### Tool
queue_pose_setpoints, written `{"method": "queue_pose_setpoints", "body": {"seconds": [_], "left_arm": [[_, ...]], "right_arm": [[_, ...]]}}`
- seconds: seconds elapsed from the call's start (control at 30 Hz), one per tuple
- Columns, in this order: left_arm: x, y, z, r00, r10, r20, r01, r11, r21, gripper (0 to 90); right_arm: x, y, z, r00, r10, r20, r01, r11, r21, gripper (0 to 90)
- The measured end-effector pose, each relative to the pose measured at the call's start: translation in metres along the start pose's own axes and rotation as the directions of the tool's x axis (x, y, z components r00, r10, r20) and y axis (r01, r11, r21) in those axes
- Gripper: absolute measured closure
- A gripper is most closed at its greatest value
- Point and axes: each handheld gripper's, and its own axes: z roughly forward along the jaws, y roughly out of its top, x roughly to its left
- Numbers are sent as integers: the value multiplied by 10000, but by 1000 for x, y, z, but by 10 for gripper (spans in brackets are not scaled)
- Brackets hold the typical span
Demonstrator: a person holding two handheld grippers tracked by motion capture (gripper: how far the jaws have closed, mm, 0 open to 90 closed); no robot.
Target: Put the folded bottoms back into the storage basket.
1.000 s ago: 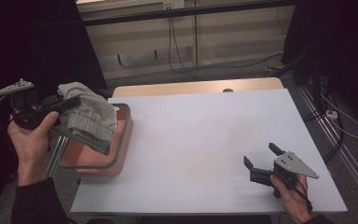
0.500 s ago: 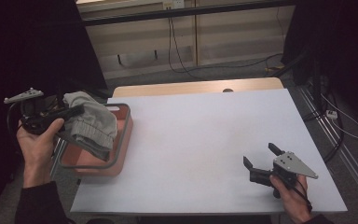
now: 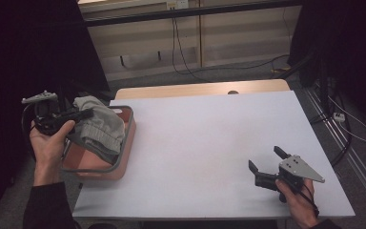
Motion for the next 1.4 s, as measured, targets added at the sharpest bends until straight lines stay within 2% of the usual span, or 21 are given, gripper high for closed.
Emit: {"method": "queue_pose_setpoints", "body": {"seconds": [0.1,0.37,0.77,0.93,1.13,1.27,1.33,1.4], "left_arm": [[5,-3,5,9999,-120,-73,121,9999,88,815],[14,-11,3,9998,-220,-26,220,9994,254,814],[16,-22,2,9989,20,-478,13,9977,681,809],[12,-25,2,9994,118,-322,-94,9974,720,809],[-2,-28,0,9982,554,-228,-534,9952,819,809],[1,-30,-3,9955,727,-605,-660,9922,1059,808],[7,-31,-3,9931,678,-952,-562,9912,1197,807],[13,-34,-3,9930,515,-1061,-378,9911,1274,806]], "right_arm": [[0,0,0,10000,-2,16,2,10000,-5,29],[0,0,0,10000,-7,6,7,10000,8,29],[0,0,1,10000,-27,-7,27,10000,46,29],[0,0,2,10000,34,6,-34,10000,63,29],[0,0,1,10000,-21,9,21,10000,52,29],[0,0,2,10000,-29,-21,29,10000,63,29],[0,0,2,10000,-26,-29,26,10000,68,29],[0,-1,3,10000,-24,-32,24,10000,80,29]]}}
